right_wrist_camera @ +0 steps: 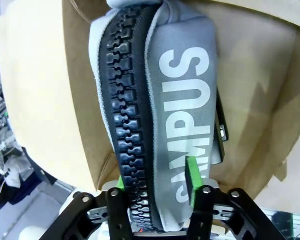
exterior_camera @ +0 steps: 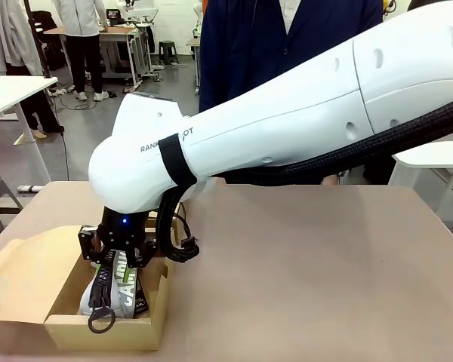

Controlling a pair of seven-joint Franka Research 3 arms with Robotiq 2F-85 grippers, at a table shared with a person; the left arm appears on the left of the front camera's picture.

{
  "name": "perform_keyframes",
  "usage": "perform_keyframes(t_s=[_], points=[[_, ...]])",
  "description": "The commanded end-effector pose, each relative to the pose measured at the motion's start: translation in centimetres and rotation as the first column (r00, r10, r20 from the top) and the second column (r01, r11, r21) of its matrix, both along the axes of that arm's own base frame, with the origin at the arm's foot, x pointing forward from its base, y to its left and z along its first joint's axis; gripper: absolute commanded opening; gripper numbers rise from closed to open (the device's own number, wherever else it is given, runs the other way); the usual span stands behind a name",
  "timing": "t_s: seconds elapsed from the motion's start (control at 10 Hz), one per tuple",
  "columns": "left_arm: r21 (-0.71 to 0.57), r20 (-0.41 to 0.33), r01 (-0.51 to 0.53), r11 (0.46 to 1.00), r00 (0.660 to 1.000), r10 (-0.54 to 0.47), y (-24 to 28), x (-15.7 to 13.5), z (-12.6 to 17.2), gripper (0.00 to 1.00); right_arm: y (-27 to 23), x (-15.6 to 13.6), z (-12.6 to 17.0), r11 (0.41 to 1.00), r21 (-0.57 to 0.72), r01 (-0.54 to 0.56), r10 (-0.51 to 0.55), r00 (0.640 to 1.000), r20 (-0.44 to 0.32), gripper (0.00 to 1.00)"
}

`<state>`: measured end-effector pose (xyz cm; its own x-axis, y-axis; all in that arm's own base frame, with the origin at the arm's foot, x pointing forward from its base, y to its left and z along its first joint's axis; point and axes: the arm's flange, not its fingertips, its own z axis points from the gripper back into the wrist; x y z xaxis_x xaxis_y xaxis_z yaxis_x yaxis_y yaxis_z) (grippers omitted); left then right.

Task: Place items inside the box.
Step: Pick up a Pencil pouch or Stapler and place it inside the Mailer Box closest to the robot.

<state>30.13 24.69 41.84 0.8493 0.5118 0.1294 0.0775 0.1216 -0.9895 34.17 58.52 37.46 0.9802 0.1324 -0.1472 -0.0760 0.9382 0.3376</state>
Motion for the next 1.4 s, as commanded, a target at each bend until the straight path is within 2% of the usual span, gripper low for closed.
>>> perform_keyframes(t_s=[0.0, 0.1, 0.3, 0.6, 0.7, 0.8, 0.9, 1.0, 1.1, 1.2, 1.3], points=[[0.005, 0.021, 0.011, 1.0, 1.0, -0.011, -0.1, -0.1, 0.1, 1.0, -0.2, 0.1, 0.4, 1.0, 0.018, -0.017, 0.017, 1.0, 0.004, 0.94], [0.005, 0.021, 0.011, 1.0, 1.0, -0.011, -0.1, -0.1, 0.1, 1.0, -0.7, 0.1, 0.8, 1.0, 0.026, -0.009, 0.009, 1.0, 0.018, 1.0], [0.005, 0.021, 0.011, 1.0, 1.0, -0.011, -0.1, -0.1, 0.1, 1.0, -3.5, -0.2, 3.6, 0.997, 0.081, 0.011, -0.017, 0.997, 0.072, 1.0], [0.005, 0.021, 0.011, 1.0, 1.0, -0.011, -0.1, -0.1, 0.1, 1.0, -15.5, -2.4, 10.3, 0.98, 0.193, 0.037, -0.059, 0.992, 0.112, 1.0], [0.005, 0.021, 0.011, 1.0, 1.0, -0.011, -0.1, -0.1, 0.1, 1.0, -20.2, -3.7, 11.3, 0.966, 0.259, -0.02, -0.006, 0.995, 0.101, 1.0], [0.005, 0.021, 0.011, 1.0, 1.0, -0.011, -0.1, -0.1, 0.1, 1.0, -25.1, -5.1, 11.5, 0.939, 0.325, -0.107, 0.094, 0.994, 0.056, 1.0], [0.005, 0.021, 0.011, 1.0, 1.0, -0.011, -0.1, -0.1, 0.1, 1.0, -30.2, -6.8, 10.8, 0.914, 0.389, -0.117, 0.116, 0.993, 0.026, 1.0], [0.005, 0.021, 0.011, 1.0, 1.0, -0.011, -0.1, -0.1, 0.1, 1.0, -32.9, -8.3, 9.6, 0.905, 0.414, -0.102, 0.09, 0.995, 0.048, 1.0], [0.005, 0.021, 0.011, 1.0, 1.0, -0.011, -0.1, -0.1, 0.1, 1.0, -31.4, -7.4, 7.8, 0.949, 0.293, 0.114, -0.107, 0.993, -0.042, 1.0], [0.005, 0.021, 0.011, 1.0, 1.0, -0.011, -0.1, -0.1, 0.1, 1.0, -28.3, -6.6, 11.4, 0.907, 0.412, -0.084, 0.065, 0.996, 0.061, 1.0], [0.005, 0.021, 0.011, 1.0, 1.0, -0.011, -0.1, -0.1, 0.1, 1.0, -28.3, -6.6, 11.4, 0.907, 0.412, -0.084, 0.065, 0.996, 0.061, 1.0]])
